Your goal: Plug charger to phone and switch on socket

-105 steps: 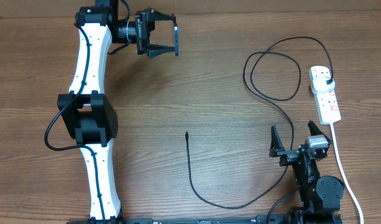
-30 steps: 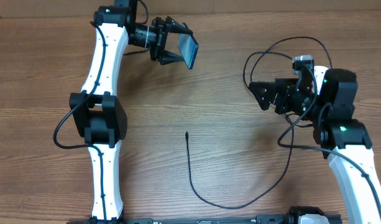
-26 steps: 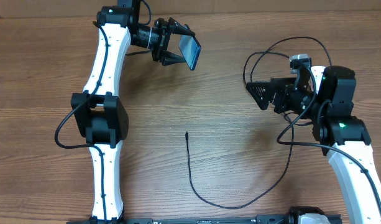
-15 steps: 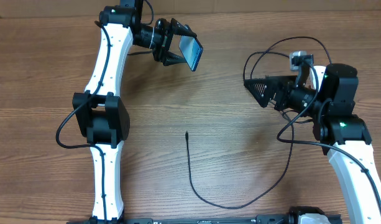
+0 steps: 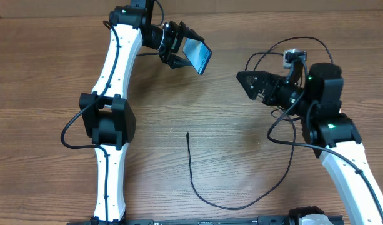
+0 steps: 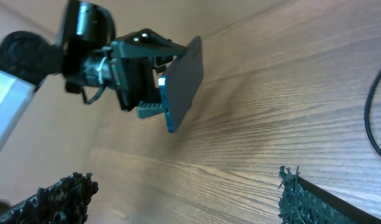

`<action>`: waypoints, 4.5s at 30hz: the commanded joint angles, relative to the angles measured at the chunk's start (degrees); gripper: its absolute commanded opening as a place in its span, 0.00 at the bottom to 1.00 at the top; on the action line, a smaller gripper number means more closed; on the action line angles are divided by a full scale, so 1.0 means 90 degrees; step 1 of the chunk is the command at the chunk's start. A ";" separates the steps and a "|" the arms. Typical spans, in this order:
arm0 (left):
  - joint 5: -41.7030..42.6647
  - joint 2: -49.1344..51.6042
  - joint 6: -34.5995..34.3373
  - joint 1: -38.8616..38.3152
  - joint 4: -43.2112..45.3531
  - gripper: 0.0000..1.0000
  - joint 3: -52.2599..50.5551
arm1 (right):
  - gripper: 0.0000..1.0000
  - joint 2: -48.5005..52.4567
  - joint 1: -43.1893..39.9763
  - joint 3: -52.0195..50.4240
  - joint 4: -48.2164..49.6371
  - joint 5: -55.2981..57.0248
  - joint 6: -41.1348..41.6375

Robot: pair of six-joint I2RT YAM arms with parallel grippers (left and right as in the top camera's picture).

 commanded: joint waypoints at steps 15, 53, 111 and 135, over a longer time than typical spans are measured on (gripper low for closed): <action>-0.0073 0.0019 -0.0355 -0.0454 0.0058 0.05 0.0355 | 1.00 0.1331 0.0826 0.0185 0.1183 0.1163 0.0544; -0.0374 0.0019 -0.1095 -0.1416 0.0644 0.04 0.0355 | 0.79 0.1792 0.1042 0.0185 0.1715 0.1838 0.0947; -0.0204 0.0005 -0.0845 -0.1450 0.0486 1.00 0.0355 | 0.04 0.1792 0.0612 0.0187 0.1974 0.1960 0.1197; 0.0787 -0.0748 -0.0345 -0.0568 0.1435 1.00 0.0355 | 0.04 0.1792 0.0189 0.0187 0.3538 0.0809 0.6754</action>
